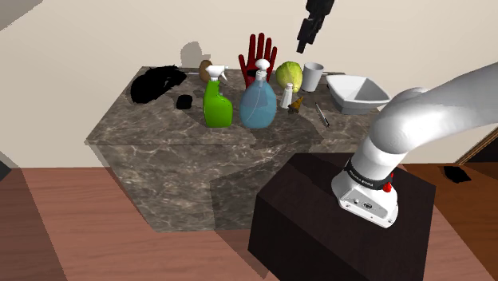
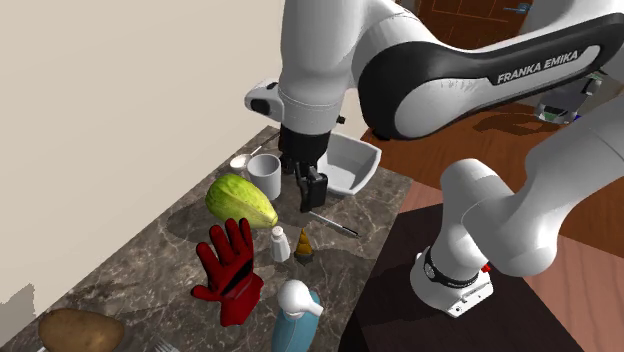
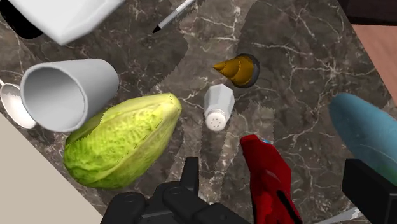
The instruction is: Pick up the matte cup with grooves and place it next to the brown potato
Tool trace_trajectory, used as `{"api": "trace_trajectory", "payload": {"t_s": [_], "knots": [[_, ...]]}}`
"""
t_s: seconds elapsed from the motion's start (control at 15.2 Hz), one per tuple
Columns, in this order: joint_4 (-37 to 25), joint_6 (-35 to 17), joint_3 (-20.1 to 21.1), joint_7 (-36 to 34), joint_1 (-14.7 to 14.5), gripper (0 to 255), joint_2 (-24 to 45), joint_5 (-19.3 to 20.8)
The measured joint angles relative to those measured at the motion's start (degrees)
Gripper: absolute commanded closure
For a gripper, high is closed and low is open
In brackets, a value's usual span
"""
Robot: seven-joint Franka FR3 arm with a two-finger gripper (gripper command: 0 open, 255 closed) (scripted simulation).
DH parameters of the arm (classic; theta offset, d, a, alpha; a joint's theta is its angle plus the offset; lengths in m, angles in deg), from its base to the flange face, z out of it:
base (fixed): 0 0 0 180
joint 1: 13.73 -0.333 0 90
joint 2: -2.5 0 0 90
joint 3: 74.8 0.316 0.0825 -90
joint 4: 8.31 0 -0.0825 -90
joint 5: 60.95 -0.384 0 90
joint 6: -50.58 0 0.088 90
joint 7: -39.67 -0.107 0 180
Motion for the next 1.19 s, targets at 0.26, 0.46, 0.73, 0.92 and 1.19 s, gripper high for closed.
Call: {"api": "trace_trajectory", "payload": {"t_s": [0.26, 0.46, 0.73, 0.92, 1.19], "knots": [[0.82, -5.49, -3.71, 2.89, 1.59, 0, 4.62, 1.88], [1.25, -9.65, -6.55, 5.10, 2.72, 0, 8.28, 3.01], [0.53, -14.96, -10.35, 8.29, 3.88, 0, 14.12, 3.76], [-0.94, -18.71, -13.44, 11.26, 4.55, 0, 19.21, 3.56], [-2.67, -23.89, -17.04, 15.13, 5.10, 0, 26.12, 2.09]]}}
